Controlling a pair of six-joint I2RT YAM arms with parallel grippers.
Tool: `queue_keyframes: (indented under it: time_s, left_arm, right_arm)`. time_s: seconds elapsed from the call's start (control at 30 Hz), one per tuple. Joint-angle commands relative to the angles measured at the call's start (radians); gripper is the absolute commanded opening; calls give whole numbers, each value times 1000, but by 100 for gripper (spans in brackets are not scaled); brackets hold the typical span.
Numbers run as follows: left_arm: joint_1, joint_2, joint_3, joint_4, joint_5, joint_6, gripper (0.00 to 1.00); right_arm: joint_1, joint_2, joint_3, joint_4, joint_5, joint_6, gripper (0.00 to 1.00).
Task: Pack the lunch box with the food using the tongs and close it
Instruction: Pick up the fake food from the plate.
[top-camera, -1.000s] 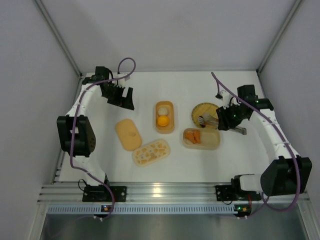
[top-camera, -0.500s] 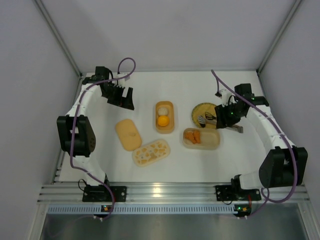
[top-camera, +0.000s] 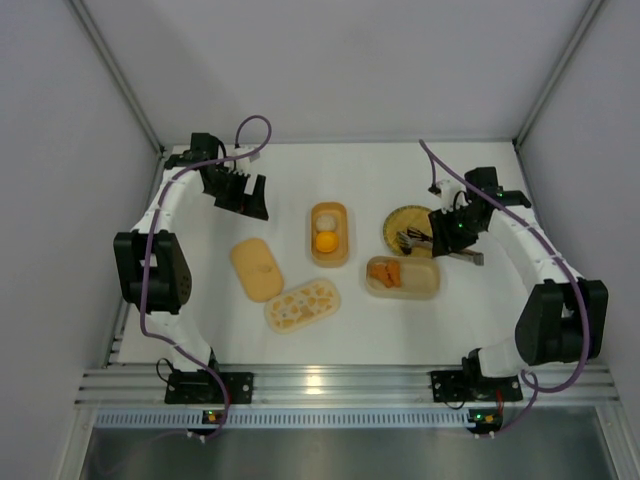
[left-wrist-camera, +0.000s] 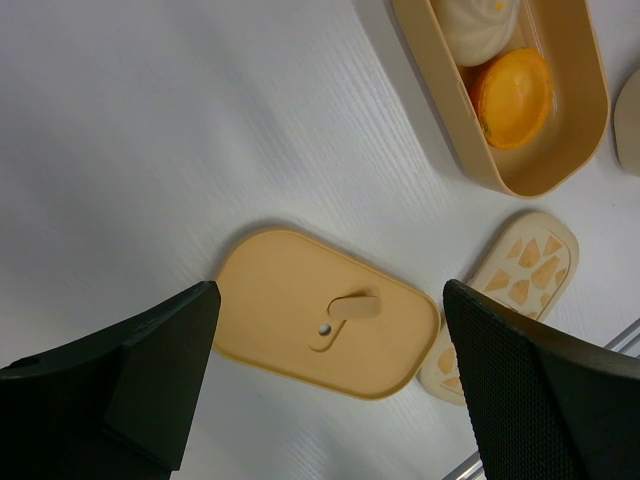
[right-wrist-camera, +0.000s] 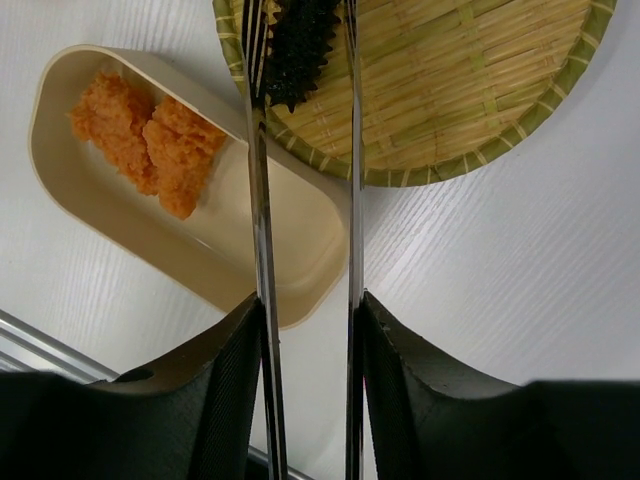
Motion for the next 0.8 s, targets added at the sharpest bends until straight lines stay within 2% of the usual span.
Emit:
queue_keyframes:
  time_s: [0.0,0.3,0.77]
  left_arm:
    - [2,-18,-2,14,18,-3,98]
    - [2,-10,9,23,24,-10,98]
    - [2,-11,3,32,31,-21,98]
  right_arm:
    - [15,2,-1,59,0,5,40]
    - [15,-4,30,42,-23,-16,19]
    - [-1,-44,118,30,-42,-24,14]
